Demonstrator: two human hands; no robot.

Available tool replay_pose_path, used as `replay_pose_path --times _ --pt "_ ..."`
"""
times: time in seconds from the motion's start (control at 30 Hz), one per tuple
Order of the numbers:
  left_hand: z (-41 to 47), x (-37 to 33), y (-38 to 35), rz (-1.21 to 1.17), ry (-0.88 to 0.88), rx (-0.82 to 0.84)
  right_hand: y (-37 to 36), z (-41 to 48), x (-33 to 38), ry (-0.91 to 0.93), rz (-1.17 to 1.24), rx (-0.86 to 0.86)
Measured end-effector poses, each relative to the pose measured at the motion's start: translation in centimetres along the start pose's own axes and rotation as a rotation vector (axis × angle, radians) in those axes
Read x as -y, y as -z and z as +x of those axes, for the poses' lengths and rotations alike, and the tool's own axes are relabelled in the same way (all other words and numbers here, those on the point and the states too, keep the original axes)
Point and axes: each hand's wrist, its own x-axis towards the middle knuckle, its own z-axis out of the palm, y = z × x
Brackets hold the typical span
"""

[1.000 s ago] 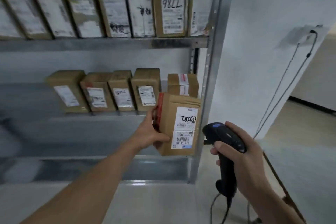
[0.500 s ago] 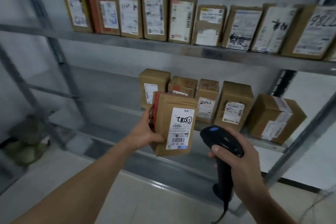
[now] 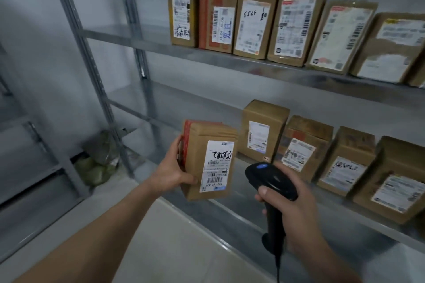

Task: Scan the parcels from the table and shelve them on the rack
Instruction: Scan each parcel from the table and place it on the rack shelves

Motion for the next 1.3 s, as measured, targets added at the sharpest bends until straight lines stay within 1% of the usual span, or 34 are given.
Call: replay_pose_path --times 0.13,0.23,0.43,0.6,0.7,0.77,0.87,1.07,1.13,1.2,1.3 --pt "3.4 0.5 1.6 0.000 0.012 -0.036 -1.8 4.3 -0.9 -0.007 0.023 0.048" --pt "6.8 1.0 2.1 -0.006 0.024 -0.048 -2.4 7.8 -1.9 -0.016 0.016 0.051" --pt "13.2 0.8 2.4 -0.001 -0.018 -0.071 -3.2 14.5 -2.1 -0.037 0.003 0.079" --pt "18.1 1.4 2.7 0.013 -0.022 -0.047 -3.5 17.8 -3.0 -0.064 -0.009 0.059" --pt "21.3 2.2 3.1 0.013 -0.013 0.008 -3.6 19.2 -3.6 -0.056 -0.047 0.028" --pt "23.6 3.0 3.2 0.037 -0.005 0.070 -3.7 19.8 -4.2 -0.054 -0.076 -0.009" --pt "27.2 4.5 3.1 0.059 -0.003 0.160 -4.3 20.4 -5.0 -0.059 -0.096 -0.113" --pt "33.4 6.5 2.5 0.070 -0.119 0.335 -7.3 20.1 -6.2 -0.098 -0.126 -0.315" --pt "34.8 6.8 2.5 0.074 -0.116 0.387 -8.6 19.9 -6.3 -0.116 -0.106 -0.361" --pt "36.1 7.4 2.4 0.054 -0.145 0.423 -9.6 19.6 -6.5 -0.129 -0.101 -0.403" --pt "37.0 8.2 2.1 0.073 -0.186 0.433 -10.6 18.8 -6.8 -0.147 -0.104 -0.470"
